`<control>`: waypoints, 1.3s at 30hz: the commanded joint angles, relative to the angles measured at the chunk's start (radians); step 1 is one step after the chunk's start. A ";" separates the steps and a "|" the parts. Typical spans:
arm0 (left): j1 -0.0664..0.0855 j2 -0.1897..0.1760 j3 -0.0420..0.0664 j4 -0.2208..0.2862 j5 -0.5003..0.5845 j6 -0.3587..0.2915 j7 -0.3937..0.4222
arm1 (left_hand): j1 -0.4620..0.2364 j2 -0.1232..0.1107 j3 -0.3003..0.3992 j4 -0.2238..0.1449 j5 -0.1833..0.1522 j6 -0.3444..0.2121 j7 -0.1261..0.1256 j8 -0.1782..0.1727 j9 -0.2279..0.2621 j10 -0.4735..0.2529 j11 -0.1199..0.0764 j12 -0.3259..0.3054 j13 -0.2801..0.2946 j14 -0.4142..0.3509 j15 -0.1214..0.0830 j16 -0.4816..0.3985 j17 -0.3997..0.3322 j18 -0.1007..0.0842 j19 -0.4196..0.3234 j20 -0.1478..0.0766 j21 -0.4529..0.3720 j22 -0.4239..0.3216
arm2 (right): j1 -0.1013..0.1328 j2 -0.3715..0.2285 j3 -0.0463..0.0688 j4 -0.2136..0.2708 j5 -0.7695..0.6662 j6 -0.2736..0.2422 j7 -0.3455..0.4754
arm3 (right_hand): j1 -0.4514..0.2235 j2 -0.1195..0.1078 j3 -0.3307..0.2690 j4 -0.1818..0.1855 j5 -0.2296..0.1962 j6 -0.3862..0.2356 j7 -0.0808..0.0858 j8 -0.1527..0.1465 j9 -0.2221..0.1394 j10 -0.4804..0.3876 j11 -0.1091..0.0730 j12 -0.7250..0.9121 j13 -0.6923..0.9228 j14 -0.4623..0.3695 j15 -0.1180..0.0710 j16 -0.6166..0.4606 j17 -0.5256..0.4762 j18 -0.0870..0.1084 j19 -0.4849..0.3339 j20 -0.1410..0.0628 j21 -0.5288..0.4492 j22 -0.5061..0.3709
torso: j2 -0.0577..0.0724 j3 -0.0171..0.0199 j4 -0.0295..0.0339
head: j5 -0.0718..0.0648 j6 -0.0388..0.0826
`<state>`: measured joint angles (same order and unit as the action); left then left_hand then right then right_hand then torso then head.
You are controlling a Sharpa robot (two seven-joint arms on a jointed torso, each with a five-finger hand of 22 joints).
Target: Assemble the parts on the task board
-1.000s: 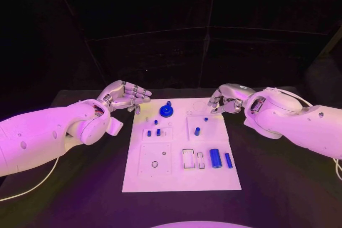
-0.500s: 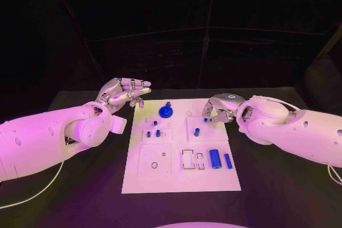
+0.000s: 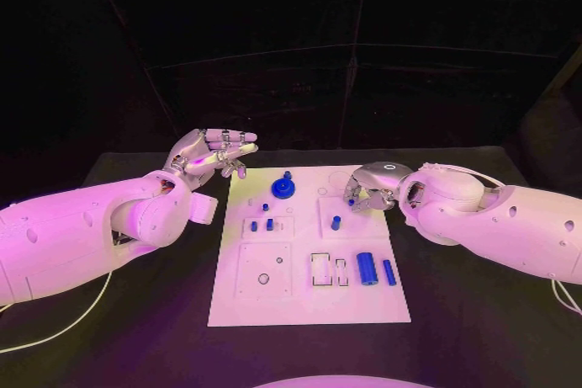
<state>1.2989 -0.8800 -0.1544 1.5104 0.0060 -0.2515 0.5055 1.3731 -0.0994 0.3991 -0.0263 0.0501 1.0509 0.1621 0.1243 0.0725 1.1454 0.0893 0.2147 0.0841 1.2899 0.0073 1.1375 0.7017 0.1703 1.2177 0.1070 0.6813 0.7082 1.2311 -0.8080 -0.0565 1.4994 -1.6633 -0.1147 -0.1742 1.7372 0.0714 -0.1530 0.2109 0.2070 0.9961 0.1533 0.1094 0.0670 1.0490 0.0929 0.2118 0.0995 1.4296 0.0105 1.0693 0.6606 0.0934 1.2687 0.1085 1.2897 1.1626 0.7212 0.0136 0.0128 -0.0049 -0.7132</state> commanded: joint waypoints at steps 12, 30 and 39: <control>0.001 0.002 0.000 0.002 0.014 0.016 0.008 | -0.004 0.005 -0.005 -0.005 0.002 0.012 0.001 0.008 0.003 0.009 -0.001 0.011 0.002 -0.008 -0.002 -0.005 -0.003 0.014 -0.007 0.000 -0.009 -0.003 | -0.010 0.016 0.000 -0.016 -0.032 -0.002 -0.033 | 0.020 0.013 0.054 0.000 -0.031 0.024 0.003 -0.017 0.001 0.029 0.000 -0.021 -0.033 0.008 -0.002 0.010 0.010 0.000 0.019 0.000 0.016 0.019 | 0.000 -0.0001 -0.0002 | -0.001 -0.004; 0.001 0.002 0.000 -0.001 0.014 0.018 -0.001 | -0.006 0.004 -0.008 -0.005 0.002 0.009 0.002 0.008 0.002 0.006 0.000 0.012 0.003 -0.009 -0.001 -0.006 -0.005 0.013 -0.007 0.000 -0.011 -0.005 | -0.015 0.025 0.000 -0.013 -0.059 -0.003 -0.053 | 0.012 0.000 0.203 -0.040 -0.070 0.122 -0.014 0.001 0.010 0.139 -0.022 -0.039 -0.034 0.030 -0.024 0.092 0.127 -0.014 0.065 -0.012 0.066 0.087 | -0.001 -0.0004 -0.0004 | -0.003 -0.010; 0.001 0.001 0.000 -0.006 0.014 0.022 -0.004 | -0.005 0.005 -0.008 -0.006 0.003 0.007 0.002 0.008 0.002 0.004 0.000 0.013 0.003 -0.009 -0.001 -0.005 -0.005 0.013 -0.007 0.000 -0.012 -0.005 | -0.017 0.006 0.000 0.021 -0.066 -0.077 -0.047 | -0.062 -0.052 0.335 -0.070 -0.072 0.137 -0.013 -0.018 0.005 0.167 -0.021 -0.088 -0.033 0.026 -0.023 0.101 0.135 -0.015 0.066 -0.011 0.072 0.096 | -0.001 0.0002 -0.0006 | -0.001 -0.010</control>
<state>1.2988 -0.8788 -0.1549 1.5061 0.0161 -0.2436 0.4997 1.3721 -0.0984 0.3961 -0.0292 0.0501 1.0580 0.1625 0.1280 0.0740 1.1490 0.0857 0.2209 0.0858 1.2864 0.0037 1.1377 0.6976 0.1699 1.2177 0.1070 0.6739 0.7036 1.2145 -0.7997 -0.0555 1.5111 -1.7170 -0.1521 -0.2212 1.6885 0.0150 0.1724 0.1430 0.1395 1.1278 0.1414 0.0946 0.0746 1.2100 0.0713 0.1273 0.0651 1.4598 -0.0090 1.1674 0.7951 0.0932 1.3282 0.0964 1.3580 1.2577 0.7205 0.0136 0.0124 -0.0071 -0.7237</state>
